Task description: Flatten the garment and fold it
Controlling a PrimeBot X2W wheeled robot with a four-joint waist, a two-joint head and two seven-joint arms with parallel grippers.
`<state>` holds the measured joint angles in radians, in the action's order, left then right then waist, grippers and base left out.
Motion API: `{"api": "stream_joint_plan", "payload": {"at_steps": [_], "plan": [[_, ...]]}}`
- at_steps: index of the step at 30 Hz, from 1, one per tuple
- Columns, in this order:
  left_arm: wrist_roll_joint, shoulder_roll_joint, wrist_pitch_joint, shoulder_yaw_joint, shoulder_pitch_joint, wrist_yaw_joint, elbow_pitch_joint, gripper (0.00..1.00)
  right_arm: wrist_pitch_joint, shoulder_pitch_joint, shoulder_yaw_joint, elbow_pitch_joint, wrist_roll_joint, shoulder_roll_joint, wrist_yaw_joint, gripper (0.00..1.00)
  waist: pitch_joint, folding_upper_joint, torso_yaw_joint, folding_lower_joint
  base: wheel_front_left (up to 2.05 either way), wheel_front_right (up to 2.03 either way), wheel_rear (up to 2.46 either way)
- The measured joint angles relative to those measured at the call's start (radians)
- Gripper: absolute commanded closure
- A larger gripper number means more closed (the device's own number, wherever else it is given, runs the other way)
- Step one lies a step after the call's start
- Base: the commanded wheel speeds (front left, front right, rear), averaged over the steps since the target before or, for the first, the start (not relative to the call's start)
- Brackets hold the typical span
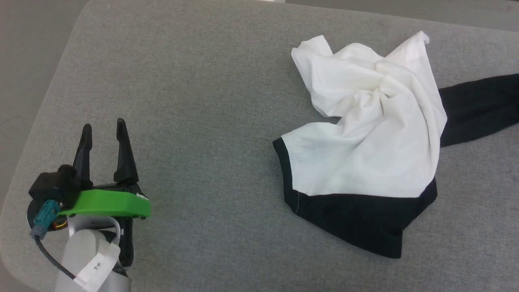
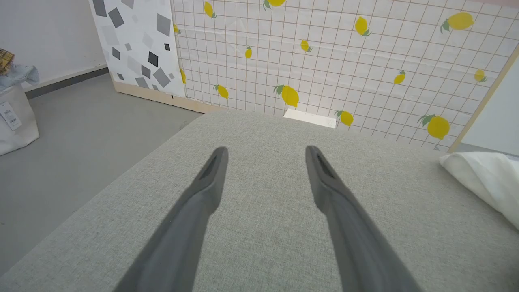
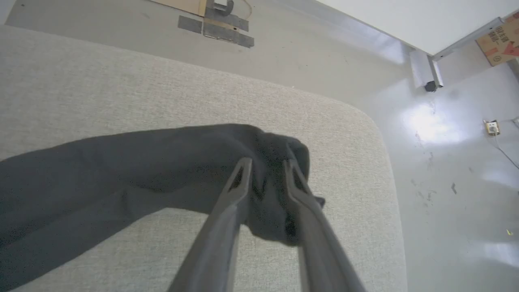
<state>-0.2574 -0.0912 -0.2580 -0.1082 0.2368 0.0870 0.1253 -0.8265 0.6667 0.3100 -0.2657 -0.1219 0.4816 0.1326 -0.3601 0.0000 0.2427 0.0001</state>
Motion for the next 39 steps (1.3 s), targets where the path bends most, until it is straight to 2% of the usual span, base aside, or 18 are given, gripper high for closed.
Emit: {"api": "stream_joint_plan", "payload": {"at_steps": [3,9,12,17,19,21,25,28,32,39], "plan": [[0.004,0.002,0.000,0.002,0.005,0.002,0.013,0.00,0.069,0.003,0.016,-0.013,0.001,-0.033,0.000,0.00,0.012,0.0000,-0.003,0.0000,0.00,0.00,0.00],[0.027,0.008,0.000,0.007,0.000,0.010,0.039,0.00,0.296,-0.035,0.039,0.048,0.074,-0.122,0.000,0.00,0.074,0.0000,-0.011,0.0000,0.00,0.00,0.00],[0.027,0.012,0.000,0.009,-0.017,0.010,0.058,0.00,0.386,-0.123,0.040,0.113,0.133,-0.211,0.000,0.00,0.113,0.0000,-0.020,-0.0001,0.00,0.00,0.00],[0.027,0.017,0.000,0.012,-0.043,0.010,0.069,0.00,0.458,-0.302,0.042,0.226,0.179,-0.354,0.000,0.00,0.167,0.0000,-0.040,-0.0001,0.00,0.00,0.00],[0.027,0.019,0.000,0.015,-0.054,0.010,0.071,0.00,0.459,-0.388,0.031,0.260,0.189,-0.393,-0.001,0.00,0.186,0.0000,-0.050,-0.0002,0.00,0.00,0.00],[0.027,0.019,0.000,0.014,-0.061,0.010,0.074,0.00,0.447,-0.452,-0.011,0.279,0.192,-0.406,-0.001,0.00,0.199,0.0000,-0.060,-0.0002,0.00,0.00,0.00],[0.027,0.018,0.000,0.016,-0.077,0.010,0.077,0.00,0.332,-0.545,-0.145,0.288,0.222,-0.418,-0.001,0.00,0.217,0.0000,-0.082,-0.0002,0.00,0.00,0.00],[0.027,0.018,0.000,0.022,-0.078,0.010,0.079,0.00,0.236,-0.565,-0.263,0.281,0.244,-0.425,-0.001,0.00,0.220,0.0000,-0.094,-0.0002,0.00,0.00,0.00],[0.021,0.019,0.001,0.036,-0.076,0.010,0.083,0.00,0.138,-0.564,-0.370,0.242,0.250,-0.425,-0.001,0.00,0.209,0.0000,-0.090,-0.0002,0.00,0.00,0.00],[0.016,0.019,0.001,0.050,-0.072,0.010,0.094,0.00,0.105,-0.523,-0.467,0.164,0.241,-0.415,-0.001,0.00,0.183,0.0000,-0.065,-0.0002,0.00,0.00,0.00]]}}
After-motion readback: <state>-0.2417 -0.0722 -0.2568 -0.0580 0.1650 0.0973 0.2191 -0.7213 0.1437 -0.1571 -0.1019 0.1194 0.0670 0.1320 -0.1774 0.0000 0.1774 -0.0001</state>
